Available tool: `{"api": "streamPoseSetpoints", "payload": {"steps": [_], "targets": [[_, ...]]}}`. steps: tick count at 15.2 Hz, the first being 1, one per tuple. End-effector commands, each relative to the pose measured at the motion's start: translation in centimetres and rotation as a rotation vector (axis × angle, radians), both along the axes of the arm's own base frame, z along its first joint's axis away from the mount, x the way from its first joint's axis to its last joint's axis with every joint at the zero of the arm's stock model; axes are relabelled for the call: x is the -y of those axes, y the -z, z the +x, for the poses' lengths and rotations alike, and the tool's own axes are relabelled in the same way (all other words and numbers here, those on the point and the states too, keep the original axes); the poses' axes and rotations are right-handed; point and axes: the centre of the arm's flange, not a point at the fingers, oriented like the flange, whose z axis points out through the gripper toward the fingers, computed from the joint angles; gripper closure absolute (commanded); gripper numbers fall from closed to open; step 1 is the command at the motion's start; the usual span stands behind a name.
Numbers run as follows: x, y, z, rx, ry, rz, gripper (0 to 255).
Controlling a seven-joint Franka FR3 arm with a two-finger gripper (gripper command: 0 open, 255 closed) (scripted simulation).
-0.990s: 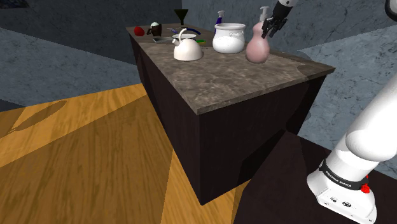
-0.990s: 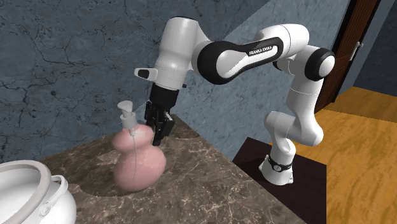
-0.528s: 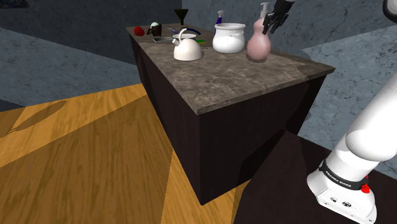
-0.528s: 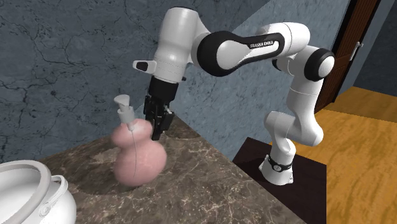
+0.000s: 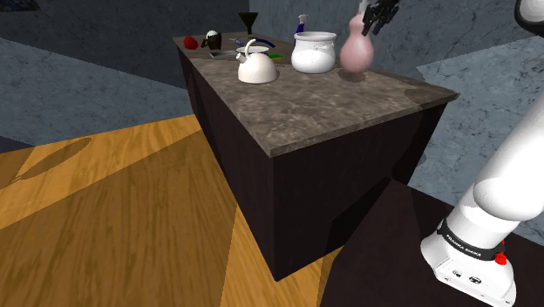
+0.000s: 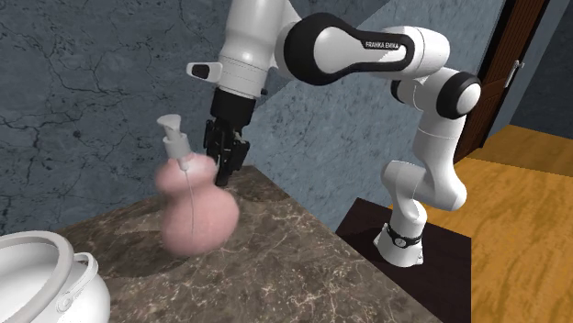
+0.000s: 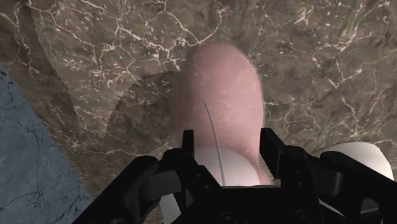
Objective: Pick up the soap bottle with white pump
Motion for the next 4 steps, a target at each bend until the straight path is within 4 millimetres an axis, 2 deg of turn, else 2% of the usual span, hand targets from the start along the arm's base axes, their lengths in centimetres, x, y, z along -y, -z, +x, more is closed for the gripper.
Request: {"api": "streamPoseSetpoints", "payload": {"steps": [1, 4], "targets": [[-0.07, -1.21, -0.04, 0.002, 0.000, -0.001, 255], [-0.07, -1.82, -0.04, 0.002, 0.000, -0.001, 255]]}}
